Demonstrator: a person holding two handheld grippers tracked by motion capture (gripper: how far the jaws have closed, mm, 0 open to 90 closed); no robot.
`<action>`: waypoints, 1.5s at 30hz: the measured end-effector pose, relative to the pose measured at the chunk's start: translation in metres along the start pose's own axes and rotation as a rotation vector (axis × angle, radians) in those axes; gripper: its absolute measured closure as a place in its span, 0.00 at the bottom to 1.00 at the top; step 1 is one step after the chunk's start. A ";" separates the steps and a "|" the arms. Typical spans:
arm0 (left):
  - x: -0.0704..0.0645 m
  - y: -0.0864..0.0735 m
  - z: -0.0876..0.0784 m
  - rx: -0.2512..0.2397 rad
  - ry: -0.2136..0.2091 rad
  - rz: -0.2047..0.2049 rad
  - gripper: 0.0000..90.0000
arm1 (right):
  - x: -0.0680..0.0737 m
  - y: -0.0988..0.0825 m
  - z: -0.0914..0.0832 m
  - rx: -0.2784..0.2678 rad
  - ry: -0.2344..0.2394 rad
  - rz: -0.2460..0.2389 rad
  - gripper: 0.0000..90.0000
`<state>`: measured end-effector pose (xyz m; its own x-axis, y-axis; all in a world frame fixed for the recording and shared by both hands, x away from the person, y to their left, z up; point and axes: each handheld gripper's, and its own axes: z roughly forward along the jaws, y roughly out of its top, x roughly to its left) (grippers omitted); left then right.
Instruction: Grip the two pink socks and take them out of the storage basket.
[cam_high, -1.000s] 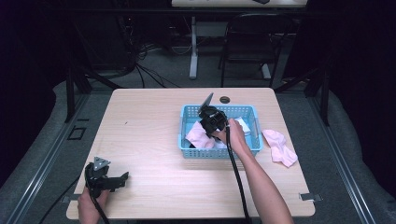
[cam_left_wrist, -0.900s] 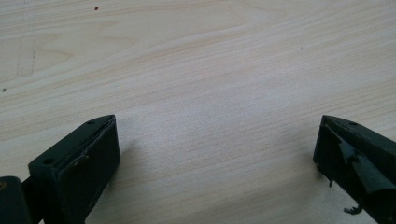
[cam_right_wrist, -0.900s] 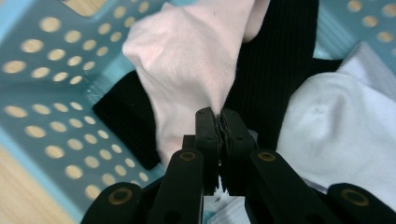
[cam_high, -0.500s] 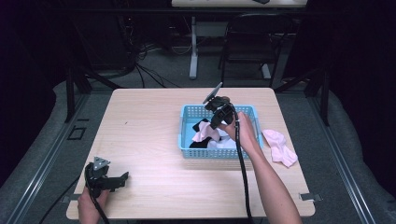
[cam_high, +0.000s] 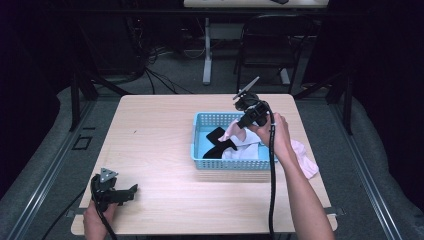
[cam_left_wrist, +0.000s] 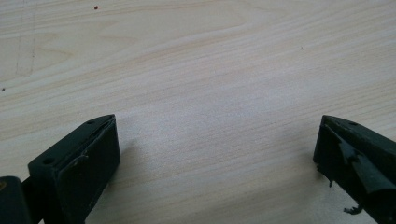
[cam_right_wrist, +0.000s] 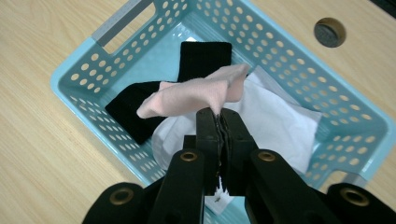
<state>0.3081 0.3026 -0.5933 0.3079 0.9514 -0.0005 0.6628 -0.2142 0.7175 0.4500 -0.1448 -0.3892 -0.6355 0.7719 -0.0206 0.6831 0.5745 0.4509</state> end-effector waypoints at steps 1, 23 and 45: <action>0.000 0.000 0.000 0.000 0.000 0.000 0.01 | -0.001 -0.001 -0.005 -0.005 -0.006 -0.001 0.97; 0.000 0.000 0.000 0.001 0.000 0.000 0.01 | -0.050 -0.056 -0.096 -0.139 -0.131 0.131 0.97; 0.000 0.000 0.000 0.002 0.000 0.000 0.01 | -0.086 -0.146 -0.091 -0.077 -0.197 0.269 0.97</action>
<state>0.3083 0.3027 -0.5932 0.3081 0.9513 -0.0004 0.6641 -0.2148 0.7161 0.3722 -0.3194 -0.3721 -0.3495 0.9350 -0.0603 0.7827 0.3267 0.5298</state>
